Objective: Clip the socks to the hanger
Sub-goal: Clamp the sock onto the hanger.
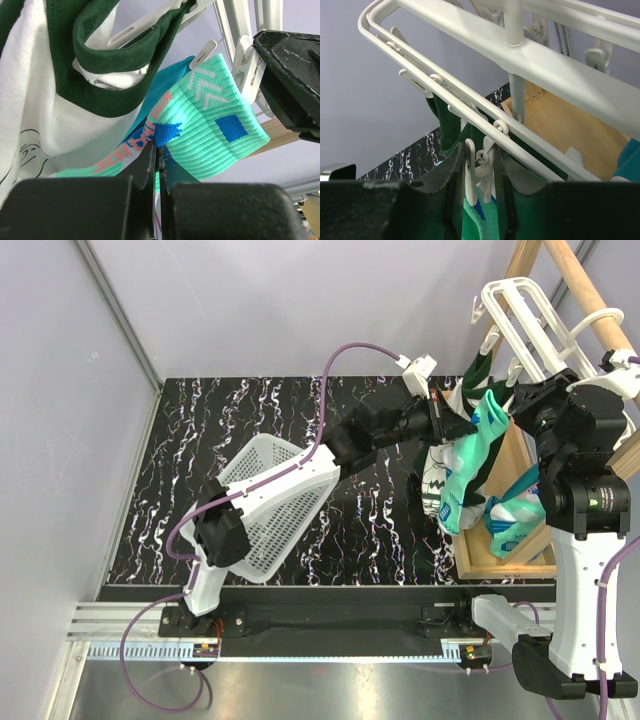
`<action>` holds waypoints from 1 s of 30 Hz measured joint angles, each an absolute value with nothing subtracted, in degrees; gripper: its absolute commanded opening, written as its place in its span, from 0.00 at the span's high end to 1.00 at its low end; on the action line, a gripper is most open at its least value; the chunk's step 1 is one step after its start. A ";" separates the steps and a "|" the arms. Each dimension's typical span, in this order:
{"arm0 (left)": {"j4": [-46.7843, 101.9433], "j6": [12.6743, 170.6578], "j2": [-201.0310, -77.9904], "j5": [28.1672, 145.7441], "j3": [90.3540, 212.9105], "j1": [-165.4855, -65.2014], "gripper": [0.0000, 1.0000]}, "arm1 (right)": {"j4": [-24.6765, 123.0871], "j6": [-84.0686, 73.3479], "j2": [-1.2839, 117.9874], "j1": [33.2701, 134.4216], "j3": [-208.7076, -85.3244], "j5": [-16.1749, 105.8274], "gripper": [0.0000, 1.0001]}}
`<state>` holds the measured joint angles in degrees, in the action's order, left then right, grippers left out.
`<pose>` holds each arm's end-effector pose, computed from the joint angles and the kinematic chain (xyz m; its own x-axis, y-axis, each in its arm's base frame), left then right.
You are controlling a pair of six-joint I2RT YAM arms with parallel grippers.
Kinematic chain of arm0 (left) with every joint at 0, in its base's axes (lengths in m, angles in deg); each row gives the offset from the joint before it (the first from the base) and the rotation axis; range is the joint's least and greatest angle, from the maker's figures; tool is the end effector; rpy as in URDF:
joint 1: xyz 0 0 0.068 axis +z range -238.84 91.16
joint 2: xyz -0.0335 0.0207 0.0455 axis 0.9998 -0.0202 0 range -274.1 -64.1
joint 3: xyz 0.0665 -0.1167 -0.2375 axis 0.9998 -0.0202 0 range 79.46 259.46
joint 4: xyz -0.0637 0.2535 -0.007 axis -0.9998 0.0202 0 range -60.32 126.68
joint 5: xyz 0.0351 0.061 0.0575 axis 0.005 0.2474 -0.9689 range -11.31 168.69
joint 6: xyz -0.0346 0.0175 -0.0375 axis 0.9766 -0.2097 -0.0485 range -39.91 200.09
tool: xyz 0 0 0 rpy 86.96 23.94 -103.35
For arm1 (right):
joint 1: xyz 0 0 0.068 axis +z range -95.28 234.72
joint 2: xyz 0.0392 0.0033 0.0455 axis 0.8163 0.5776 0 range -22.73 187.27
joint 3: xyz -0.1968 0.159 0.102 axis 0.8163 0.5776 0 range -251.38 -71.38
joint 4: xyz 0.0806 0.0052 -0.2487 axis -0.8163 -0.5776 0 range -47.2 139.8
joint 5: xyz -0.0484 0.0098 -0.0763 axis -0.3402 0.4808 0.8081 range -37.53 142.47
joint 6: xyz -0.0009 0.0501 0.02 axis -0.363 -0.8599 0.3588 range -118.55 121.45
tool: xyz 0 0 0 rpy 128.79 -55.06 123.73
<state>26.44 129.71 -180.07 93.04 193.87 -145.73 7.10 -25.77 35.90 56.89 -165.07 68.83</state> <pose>0.2607 -0.4158 0.4074 -0.7108 -0.2611 -0.6531 0.6256 0.1897 -0.7567 0.1561 -0.0041 0.5143 -0.0072 0.4391 -0.8984 0.2765 0.8643 0.4202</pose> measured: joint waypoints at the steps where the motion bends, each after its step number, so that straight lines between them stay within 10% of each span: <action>1: 26.42 129.71 -180.09 93.04 193.87 -145.73 1.00 | 7.10 -25.77 35.90 56.89 -165.07 68.83 1.00; 30: 27.46 129.12 -180.22 92.76 193.85 -145.57 1.00 | 7.10 -25.81 35.95 56.89 -165.12 68.50 1.00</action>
